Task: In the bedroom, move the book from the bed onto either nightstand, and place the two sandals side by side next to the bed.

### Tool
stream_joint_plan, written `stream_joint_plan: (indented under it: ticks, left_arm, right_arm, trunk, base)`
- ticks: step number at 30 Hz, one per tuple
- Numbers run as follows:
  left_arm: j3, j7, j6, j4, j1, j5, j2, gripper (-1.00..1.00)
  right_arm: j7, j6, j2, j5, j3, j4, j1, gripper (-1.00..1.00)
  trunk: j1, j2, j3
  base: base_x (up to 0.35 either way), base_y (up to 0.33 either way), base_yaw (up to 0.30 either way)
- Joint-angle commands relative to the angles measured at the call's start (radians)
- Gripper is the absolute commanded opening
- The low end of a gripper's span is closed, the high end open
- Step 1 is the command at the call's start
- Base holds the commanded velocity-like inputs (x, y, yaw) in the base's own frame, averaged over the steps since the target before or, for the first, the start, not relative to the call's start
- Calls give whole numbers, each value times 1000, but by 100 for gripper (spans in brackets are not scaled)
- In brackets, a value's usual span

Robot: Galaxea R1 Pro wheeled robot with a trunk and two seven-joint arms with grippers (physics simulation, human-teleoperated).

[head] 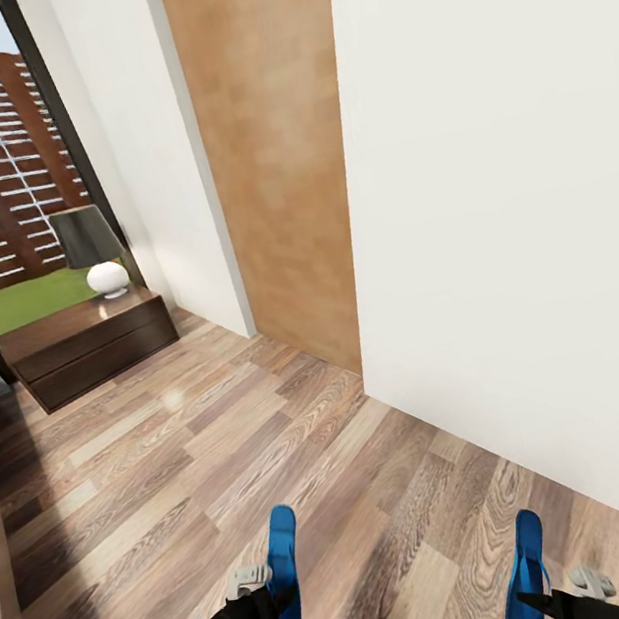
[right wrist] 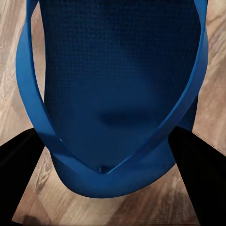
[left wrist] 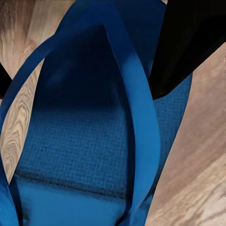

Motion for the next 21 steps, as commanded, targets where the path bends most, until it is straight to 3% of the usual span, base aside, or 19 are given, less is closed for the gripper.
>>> stream_joint_plan:
  ticks: [1, 14, 21]
  left_arm:
    - [8, -5, 4, -1, 0, -8, -1, -100]
    - [8, -2, 4, 0, 0, -8, -1, -100]
    - [9, -1, 4, 6, 0, -8, -1, -100]
  right_arm:
    - [2, 10, 0, -8, -2, 2, 0, -100]
    - [2, 10, 0, -9, -2, 20, 0, -100]
    - [2, 10, 0, -9, -2, 20, 0, -100]
  trunk:
    - [-1, 0, 3]
    - [-6, 3, 53]
    - [-33, 52, 75]
  base:
    - [0, 0, 0]
    - [0, 0, 0]
    - [0, 0, 0]
